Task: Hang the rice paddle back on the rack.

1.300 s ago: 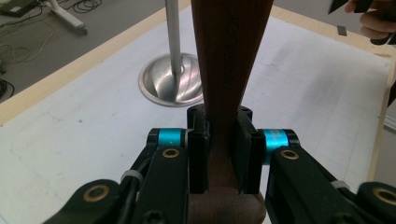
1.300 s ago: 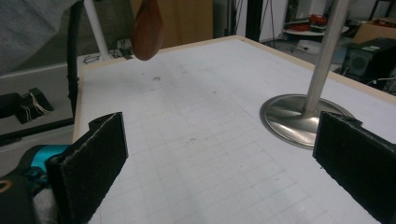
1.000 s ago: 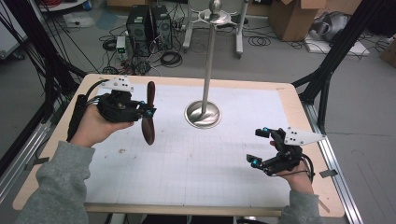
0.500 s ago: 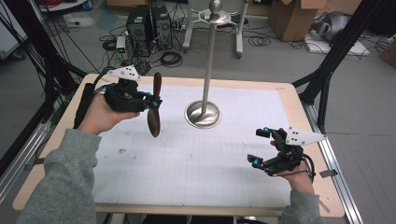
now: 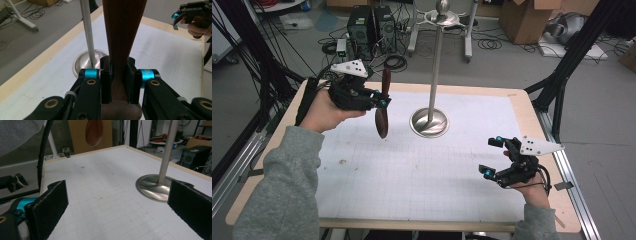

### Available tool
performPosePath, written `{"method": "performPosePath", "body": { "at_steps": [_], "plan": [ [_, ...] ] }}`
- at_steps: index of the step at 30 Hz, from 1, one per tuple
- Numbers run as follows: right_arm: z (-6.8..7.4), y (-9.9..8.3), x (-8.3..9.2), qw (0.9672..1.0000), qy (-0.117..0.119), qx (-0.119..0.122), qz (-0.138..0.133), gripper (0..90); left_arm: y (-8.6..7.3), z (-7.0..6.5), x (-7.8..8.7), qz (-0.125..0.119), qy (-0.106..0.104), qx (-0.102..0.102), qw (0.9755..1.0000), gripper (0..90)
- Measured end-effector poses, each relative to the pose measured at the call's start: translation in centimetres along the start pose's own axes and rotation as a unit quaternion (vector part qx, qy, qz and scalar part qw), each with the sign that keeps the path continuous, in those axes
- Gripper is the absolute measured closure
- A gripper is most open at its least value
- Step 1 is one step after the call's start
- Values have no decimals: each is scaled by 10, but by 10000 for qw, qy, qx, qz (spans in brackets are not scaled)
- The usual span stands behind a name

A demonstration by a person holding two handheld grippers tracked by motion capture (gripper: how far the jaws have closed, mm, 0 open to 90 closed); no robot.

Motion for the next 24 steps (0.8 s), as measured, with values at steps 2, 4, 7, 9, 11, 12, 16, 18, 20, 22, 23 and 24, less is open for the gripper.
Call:
{"method": "performPosePath", "body": {
  "at_steps": [2,4,7,9,11,12,16,18,20,22,23,24],
  "plan": [
    [-1,-1,1,10000,-26,-15,29,19,1,4,0,-4,13,35,10000,775],
    [-1,-2,1,10000,-25,-31,34,19,2,7,1,-12,20,62,10000,775],
    [-2,-4,1,10000,-33,-53,67,19,5,11,2,-30,-8,96,9999,776],
    [-4,-5,0,9999,-54,-69,85,19,6,14,2,0,-27,51,10000,776],
    [-4,-6,0,9999,-71,-63,118,19,9,15,2,-11,-27,48,10000,775],
    [-4,-7,0,9998,-94,-64,143,19,10,15,1,-47,-58,48,10000,775],
    [-6,-7,4,9998,-155,-58,150,19,14,20,2,-39,-73,33,10000,775],
    [-9,-8,5,9997,-192,-56,127,19,17,23,2,-55,-75,37,10000,775],
    [-10,-9,6,9996,-214,-117,164,19,20,26,1,-34,-65,44,10000,775],
    [-11,-10,6,9995,-231,-129,148,19,22,28,1,0,-6,-3,10000,776],
    [-11,-10,7,9995,-243,-117,145,19,25,30,2,-6,54,-27,10000,776],
    [-11,-10,7,9995,-251,-126,145,19,27,31,3,-18,74,-19,10000,776]
  ]
}}
Point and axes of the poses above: each handheld gripper's, and its own axes: x roughly backward along the jaws, y roughly out of its top, z roughly to its left, the point moved 8 cm from there along -x, roughly forward along the jaws, and after that the axes turned 4 degrees about -x, right-handed, at the moved point
